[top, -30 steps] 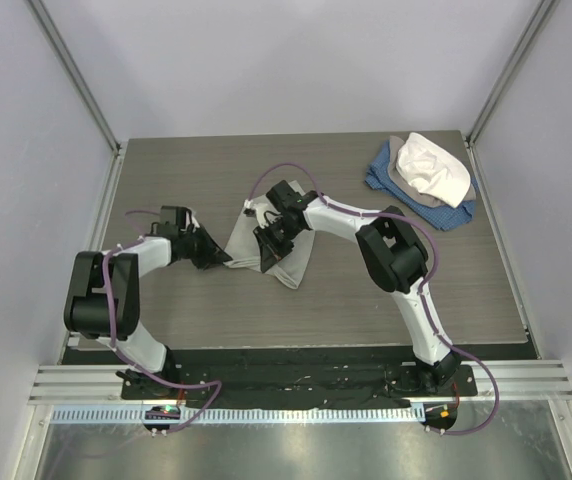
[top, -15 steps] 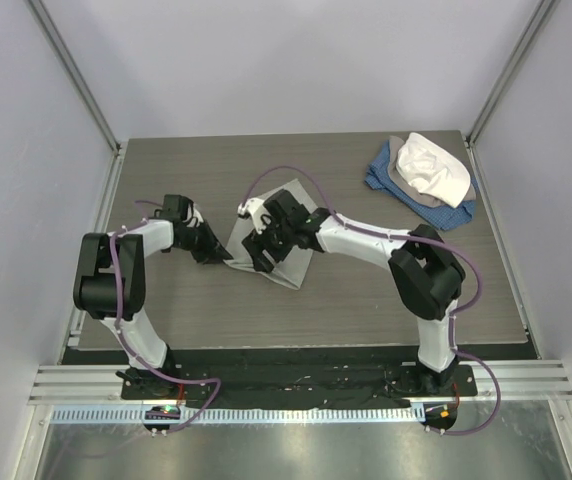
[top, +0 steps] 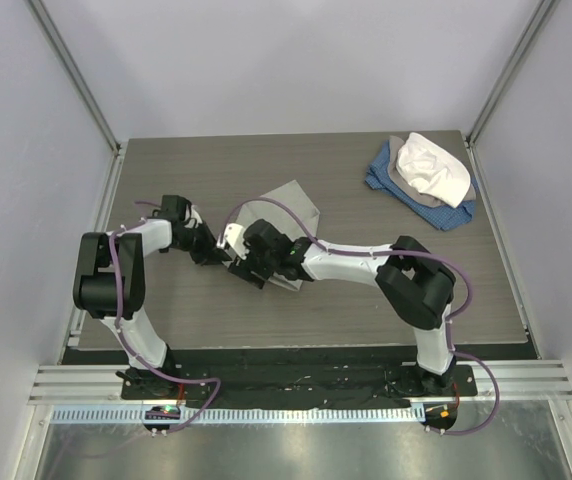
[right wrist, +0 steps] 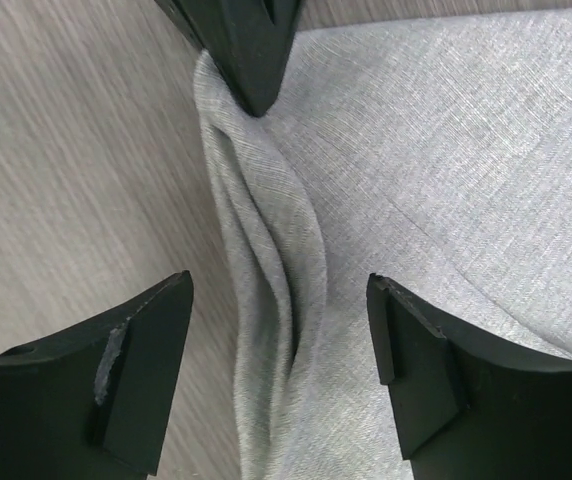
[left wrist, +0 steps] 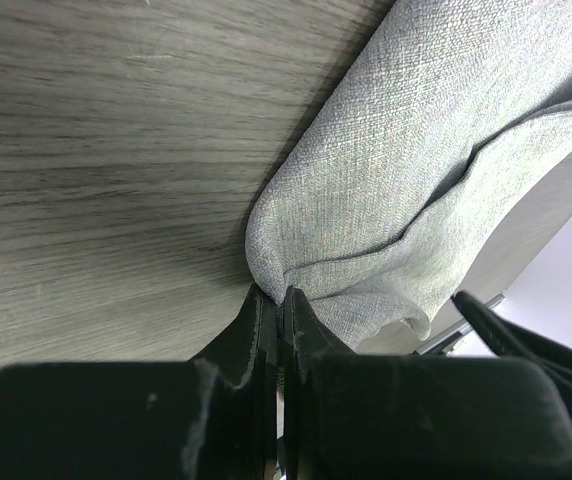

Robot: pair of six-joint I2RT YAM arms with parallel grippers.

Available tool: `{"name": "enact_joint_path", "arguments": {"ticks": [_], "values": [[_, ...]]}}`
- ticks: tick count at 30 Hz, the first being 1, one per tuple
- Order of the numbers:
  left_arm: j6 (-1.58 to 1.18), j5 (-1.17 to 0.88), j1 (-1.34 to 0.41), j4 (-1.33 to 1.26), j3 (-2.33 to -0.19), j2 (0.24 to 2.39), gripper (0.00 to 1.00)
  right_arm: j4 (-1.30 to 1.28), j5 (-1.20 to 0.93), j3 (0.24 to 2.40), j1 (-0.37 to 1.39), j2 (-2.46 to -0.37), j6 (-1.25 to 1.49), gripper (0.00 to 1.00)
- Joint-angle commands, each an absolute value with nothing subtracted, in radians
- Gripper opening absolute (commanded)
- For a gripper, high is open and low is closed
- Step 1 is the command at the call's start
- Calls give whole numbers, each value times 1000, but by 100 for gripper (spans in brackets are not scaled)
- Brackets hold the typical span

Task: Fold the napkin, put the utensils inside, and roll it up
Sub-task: Roll the napkin with the utensil

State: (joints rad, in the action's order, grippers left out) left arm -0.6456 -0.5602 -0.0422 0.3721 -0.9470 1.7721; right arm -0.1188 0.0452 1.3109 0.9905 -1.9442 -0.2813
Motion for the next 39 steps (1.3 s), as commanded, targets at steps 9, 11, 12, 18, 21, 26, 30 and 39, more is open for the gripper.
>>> {"name": "enact_joint_path", "arguments": {"ticks": [9,11,12,18,21,26,30,39], "values": [[-630,-591,-21,382,-983,1786,0,-45,113,1249,1012,-1988,-347,63],[-632,-591,-20,380,-983,1786,0,-44,147,1252,1011,-1999,-347,57],[-632,-592,-18,379,-983,1786,0,-44,158,1256,1011,-2011,-344,50],[-652,-580,-17,341,-977,1761,14,-147,95,1310,1009,-2048,-345,2],[-660,-503,-15,327,-977,1721,52,-248,16,1368,1011,-2065,-325,1],[-655,-344,-15,310,-951,1634,71,-481,-205,1517,980,-2111,-215,1],[-663,-232,-15,281,-870,1533,74,-625,-368,1642,948,-2149,-163,1],[-707,-163,-28,111,-651,1332,75,-684,-739,1739,795,-2238,-37,1]]}}
